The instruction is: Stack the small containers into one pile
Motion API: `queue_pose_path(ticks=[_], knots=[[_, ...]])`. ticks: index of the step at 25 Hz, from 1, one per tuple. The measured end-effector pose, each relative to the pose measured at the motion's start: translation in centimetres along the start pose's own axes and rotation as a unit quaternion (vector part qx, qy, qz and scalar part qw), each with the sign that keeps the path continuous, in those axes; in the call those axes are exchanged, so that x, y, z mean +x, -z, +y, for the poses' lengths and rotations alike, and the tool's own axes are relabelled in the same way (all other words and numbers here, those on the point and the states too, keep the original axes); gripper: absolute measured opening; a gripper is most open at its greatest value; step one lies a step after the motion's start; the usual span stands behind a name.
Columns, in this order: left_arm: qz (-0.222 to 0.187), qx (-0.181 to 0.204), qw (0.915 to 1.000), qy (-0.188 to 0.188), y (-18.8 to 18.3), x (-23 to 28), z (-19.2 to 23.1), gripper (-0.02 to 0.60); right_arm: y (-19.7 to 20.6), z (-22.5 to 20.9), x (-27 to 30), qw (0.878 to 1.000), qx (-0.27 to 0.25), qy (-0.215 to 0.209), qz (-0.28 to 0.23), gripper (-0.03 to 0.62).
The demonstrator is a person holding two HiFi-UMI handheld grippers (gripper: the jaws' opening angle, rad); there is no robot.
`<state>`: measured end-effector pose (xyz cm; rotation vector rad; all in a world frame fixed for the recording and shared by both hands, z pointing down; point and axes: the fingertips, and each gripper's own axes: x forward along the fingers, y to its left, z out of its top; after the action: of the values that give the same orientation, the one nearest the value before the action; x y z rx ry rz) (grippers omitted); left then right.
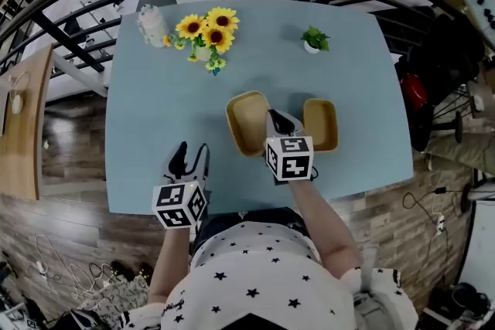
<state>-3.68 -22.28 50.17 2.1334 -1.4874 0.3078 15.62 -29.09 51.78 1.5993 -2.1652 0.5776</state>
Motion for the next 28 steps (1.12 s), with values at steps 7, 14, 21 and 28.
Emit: queue_pose_path(ticks=[7, 14, 21, 28], knots=[[0.003, -0.011, 0.9998, -0.014, 0.5, 0.7, -0.3, 0.195, 1.4, -0.7, 1.4, 1.0, 0.01, -0.012, 0.02, 0.02], [0.008, -0.017, 0.9994, -0.029, 1.1, 1.2, -0.6, 0.195, 2.0, -0.7, 2.4, 0.999, 0.008, -0.027, 0.031, 0.02], [0.008, -0.021, 0.999, -0.038, 1.7, 1.7, -1.4, 0.195, 3.5, -1.0, 3.2, 0.998, 0.004, -0.037, 0.045, 0.02], [0.004, -0.023, 0.9986, -0.048, 1.9, 2.0, -2.0, 0.195, 4.6, -1.5, 3.7, 0.998, -0.007, -0.04, 0.057, 0.02]])
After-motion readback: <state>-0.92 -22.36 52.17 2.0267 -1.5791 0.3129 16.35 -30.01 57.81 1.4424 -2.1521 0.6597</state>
